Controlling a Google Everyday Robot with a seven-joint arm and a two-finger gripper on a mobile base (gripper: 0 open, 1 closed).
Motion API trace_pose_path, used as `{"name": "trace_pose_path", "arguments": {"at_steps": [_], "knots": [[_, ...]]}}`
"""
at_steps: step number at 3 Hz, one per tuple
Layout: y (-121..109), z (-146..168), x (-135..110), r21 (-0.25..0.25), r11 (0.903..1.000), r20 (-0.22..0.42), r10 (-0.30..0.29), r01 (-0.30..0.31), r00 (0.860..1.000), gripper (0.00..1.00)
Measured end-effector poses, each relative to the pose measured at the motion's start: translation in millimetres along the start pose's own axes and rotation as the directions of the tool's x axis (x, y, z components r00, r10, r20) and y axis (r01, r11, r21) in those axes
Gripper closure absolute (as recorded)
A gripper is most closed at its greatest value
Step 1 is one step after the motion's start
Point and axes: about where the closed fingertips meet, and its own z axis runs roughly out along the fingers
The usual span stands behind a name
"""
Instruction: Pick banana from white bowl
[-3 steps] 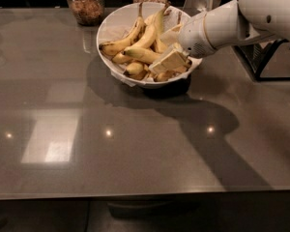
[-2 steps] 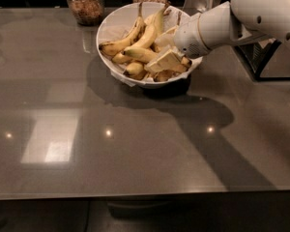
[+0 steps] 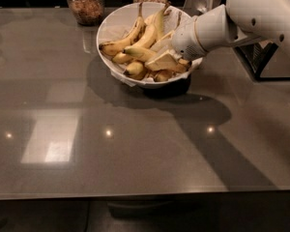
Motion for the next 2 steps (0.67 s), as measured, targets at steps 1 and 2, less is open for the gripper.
{"name": "trace_pose_path", "arguments": {"at_steps": [1, 2], "knots": [[3.9, -1.1, 0.3, 0.004, 1.0, -0.007, 0.008, -0.008, 1.0, 1.0], [5.3, -12.6, -12.6, 0.009, 1.0, -0.011, 0.004, -0.004, 1.0, 1.0]]}}
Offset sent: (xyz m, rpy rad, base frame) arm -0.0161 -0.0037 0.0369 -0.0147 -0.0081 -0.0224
